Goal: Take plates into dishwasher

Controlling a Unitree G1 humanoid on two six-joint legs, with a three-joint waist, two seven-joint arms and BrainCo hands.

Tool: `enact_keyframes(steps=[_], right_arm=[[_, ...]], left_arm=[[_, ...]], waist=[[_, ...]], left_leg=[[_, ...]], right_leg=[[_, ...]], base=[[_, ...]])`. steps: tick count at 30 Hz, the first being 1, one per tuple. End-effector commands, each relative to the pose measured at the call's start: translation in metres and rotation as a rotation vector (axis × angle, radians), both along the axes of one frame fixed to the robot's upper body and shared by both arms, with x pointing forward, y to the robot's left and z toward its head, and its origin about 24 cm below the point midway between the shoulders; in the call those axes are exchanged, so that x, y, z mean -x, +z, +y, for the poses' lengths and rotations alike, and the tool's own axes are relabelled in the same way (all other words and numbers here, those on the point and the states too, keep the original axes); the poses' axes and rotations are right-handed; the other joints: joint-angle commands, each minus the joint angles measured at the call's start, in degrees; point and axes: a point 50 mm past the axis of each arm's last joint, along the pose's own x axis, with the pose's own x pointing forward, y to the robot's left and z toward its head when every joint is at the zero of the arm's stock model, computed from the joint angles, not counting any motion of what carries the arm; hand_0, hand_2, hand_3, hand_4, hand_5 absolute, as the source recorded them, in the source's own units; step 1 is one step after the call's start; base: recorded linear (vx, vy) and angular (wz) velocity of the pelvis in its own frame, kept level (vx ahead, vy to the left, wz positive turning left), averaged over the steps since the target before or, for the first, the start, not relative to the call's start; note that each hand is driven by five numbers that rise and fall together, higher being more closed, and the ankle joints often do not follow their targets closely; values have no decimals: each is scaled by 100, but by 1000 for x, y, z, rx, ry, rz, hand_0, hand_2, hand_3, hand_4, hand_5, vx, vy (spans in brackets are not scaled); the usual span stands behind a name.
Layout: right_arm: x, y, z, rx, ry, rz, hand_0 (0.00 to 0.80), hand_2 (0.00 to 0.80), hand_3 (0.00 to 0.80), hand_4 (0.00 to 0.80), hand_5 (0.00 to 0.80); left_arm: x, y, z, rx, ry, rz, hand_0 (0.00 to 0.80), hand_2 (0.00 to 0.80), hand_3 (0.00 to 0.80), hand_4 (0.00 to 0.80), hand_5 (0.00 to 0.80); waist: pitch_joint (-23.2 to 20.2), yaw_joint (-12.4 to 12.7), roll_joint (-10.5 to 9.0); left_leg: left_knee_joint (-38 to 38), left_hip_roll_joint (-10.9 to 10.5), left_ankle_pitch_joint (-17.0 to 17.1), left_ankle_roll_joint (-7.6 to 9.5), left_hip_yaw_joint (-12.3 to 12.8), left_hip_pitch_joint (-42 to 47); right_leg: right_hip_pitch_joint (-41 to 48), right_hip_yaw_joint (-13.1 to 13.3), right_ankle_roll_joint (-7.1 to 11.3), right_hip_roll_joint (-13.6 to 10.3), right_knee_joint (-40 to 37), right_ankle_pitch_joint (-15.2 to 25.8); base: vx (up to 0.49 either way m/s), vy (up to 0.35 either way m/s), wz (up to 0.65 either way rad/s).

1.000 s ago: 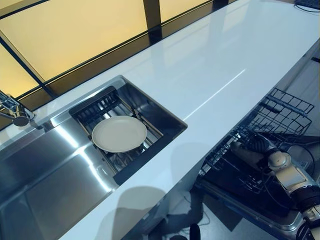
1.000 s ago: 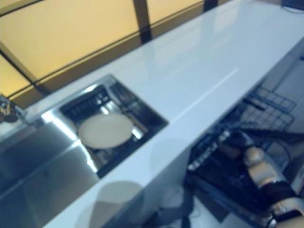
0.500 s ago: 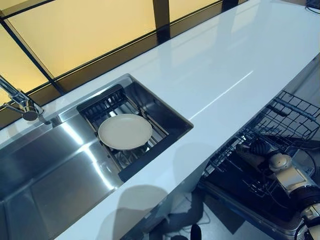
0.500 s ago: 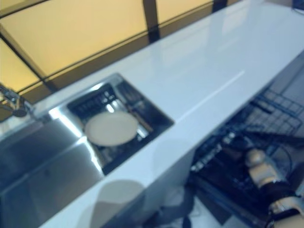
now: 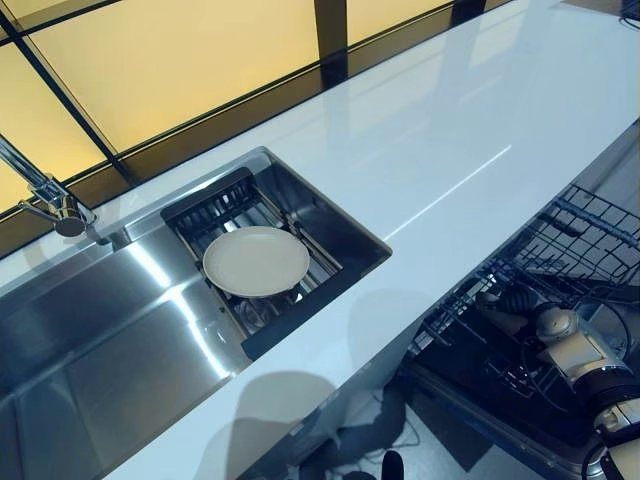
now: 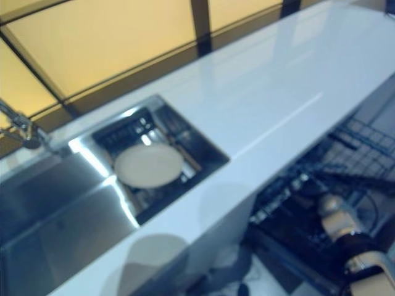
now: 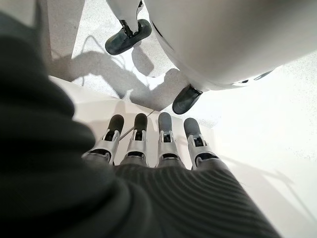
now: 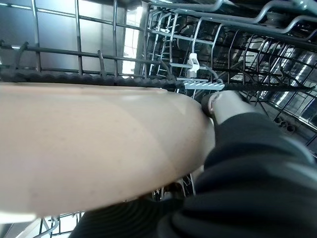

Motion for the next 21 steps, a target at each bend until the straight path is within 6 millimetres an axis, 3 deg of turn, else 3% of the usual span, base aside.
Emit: enact_keyframes(steps=[1, 21], right_arm=[[6, -26, -6, 53, -44, 125, 800, 800, 800, 800, 800], [13, -40, -15, 8, -106, 143, 800, 800, 800, 800, 800]], left_arm=[[-29, 19, 32, -106, -25, -76, 0, 0, 0, 0, 0], [-15, 16, 58, -162, 25, -56, 0, 0, 0, 0, 0]], waist=[[-132, 19, -392], [-202, 35, -572]], left_leg=[[-26, -85, 41, -6, -108, -261], [-26, 62, 36, 22, 45, -173]], right_leg=[[257, -66, 412, -203, 133, -511], [318, 27, 433, -81, 171, -544]], base=[[0, 0, 0], [-2, -20, -1]])
